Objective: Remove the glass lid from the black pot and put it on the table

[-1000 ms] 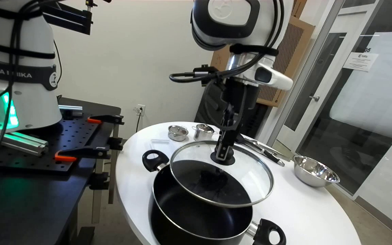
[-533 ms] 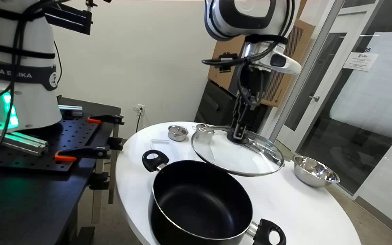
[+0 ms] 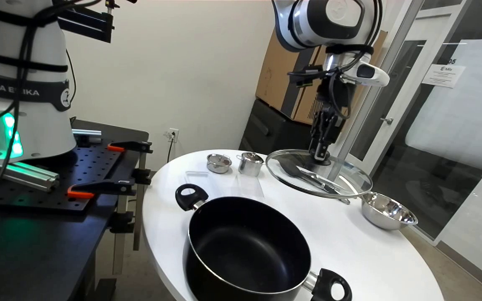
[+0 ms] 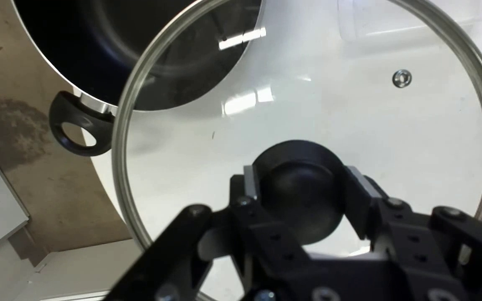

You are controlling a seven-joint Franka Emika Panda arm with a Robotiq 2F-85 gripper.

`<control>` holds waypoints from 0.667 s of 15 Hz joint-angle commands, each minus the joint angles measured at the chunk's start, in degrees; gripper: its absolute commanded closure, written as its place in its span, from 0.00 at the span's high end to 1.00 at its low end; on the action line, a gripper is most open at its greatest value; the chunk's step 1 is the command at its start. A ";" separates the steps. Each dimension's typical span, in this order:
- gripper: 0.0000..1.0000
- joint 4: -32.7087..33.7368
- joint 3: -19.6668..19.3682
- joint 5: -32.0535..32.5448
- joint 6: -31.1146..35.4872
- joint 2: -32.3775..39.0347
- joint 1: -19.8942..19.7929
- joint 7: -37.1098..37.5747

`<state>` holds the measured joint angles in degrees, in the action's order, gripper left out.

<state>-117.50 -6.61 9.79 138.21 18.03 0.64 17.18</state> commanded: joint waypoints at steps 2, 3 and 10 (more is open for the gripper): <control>0.50 0.18 -0.11 -0.03 -0.11 0.31 -0.05 -0.07; 0.25 0.18 -0.13 -0.03 -0.11 0.32 -0.06 -0.07; 0.25 5.46 0.32 -2.71 -3.64 8.54 0.56 1.53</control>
<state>-116.81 -6.60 8.64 137.60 23.18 0.59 17.41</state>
